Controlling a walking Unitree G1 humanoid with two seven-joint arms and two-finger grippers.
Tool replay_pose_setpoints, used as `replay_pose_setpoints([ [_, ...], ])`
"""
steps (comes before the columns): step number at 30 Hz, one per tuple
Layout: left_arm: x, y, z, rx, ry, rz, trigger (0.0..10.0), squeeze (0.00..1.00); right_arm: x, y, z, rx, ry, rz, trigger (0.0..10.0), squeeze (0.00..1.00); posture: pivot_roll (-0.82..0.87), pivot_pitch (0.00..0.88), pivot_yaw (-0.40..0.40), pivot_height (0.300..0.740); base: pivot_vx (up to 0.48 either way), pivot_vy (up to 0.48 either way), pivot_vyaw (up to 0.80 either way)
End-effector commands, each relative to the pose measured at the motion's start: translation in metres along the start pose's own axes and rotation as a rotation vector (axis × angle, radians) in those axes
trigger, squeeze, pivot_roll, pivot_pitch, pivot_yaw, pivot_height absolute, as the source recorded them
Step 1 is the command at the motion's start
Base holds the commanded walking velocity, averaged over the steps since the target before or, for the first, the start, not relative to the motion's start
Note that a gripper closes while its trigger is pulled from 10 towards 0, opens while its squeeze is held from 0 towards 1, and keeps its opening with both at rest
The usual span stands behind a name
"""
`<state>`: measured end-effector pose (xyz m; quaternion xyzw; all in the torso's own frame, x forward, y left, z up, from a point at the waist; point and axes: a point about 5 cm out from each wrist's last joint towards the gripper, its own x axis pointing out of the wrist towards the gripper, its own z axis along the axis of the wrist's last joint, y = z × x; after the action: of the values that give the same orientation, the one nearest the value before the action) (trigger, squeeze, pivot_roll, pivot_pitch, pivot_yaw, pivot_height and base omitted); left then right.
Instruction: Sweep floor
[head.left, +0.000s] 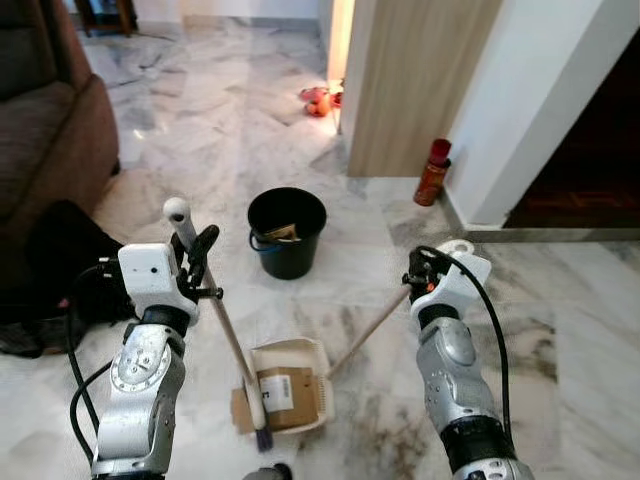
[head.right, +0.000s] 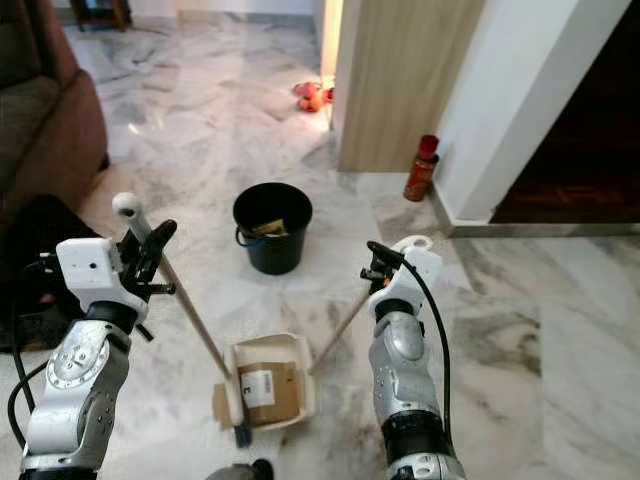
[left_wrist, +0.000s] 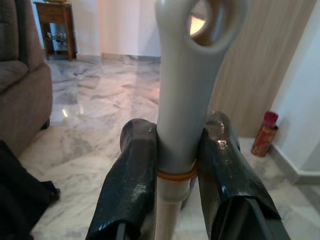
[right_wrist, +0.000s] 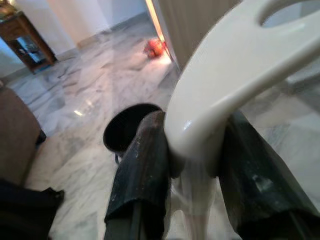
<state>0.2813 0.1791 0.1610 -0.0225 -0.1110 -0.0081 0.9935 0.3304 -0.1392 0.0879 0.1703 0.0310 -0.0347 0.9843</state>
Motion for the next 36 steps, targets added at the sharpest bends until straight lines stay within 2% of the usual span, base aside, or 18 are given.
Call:
replay_pose_setpoints([
  [1, 0.0, -0.005, -0.001, -0.004, 0.001, -0.015, 10.0, 0.0, 0.003, 0.005, 0.015, 0.054, -0.07, 0.02, 10.0, 0.0, 0.18, 0.107, -0.06, 0.74, 0.0, 0.0, 0.0],
  [16, 0.0, -0.001, 0.003, 0.023, -0.036, 0.033, 10.0, 0.0, 0.003, 0.009, 0.016, 0.057, -0.068, 0.044, 10.0, 0.0, 0.19, 0.095, -0.062, 0.74, 0.0, 0.0, 0.0],
  [22, 0.0, -0.002, 0.008, -0.022, -0.077, 0.038, 10.0, 0.0, 0.003, 0.013, 0.014, 0.066, -0.056, 0.061, 10.0, 0.0, 0.19, 0.09, -0.063, 0.74, 0.0, 0.0, 0.0],
  [29, 0.0, -0.003, 0.01, -0.028, -0.094, 0.042, 10.0, 0.0, 0.003, 0.016, 0.015, 0.07, -0.055, 0.084, 10.0, 0.0, 0.19, 0.088, -0.065, 0.74, 0.0, 0.0, 0.0],
  [34, 0.0, -0.003, 0.012, -0.019, -0.103, 0.049, 10.0, 0.0, 0.002, 0.023, 0.027, 0.092, -0.138, 0.142, 10.0, 0.0, 0.19, 0.09, -0.067, 0.74, 0.0, 0.0, 0.0],
  [36, 0.0, -0.003, 0.017, 0.034, -0.13, 0.04, 10.0, 0.0, 0.0, 0.031, 0.038, 0.113, -0.203, 0.194, 10.0, 0.0, 0.19, 0.09, -0.066, 0.74, 0.0, 0.0, 0.0],
])
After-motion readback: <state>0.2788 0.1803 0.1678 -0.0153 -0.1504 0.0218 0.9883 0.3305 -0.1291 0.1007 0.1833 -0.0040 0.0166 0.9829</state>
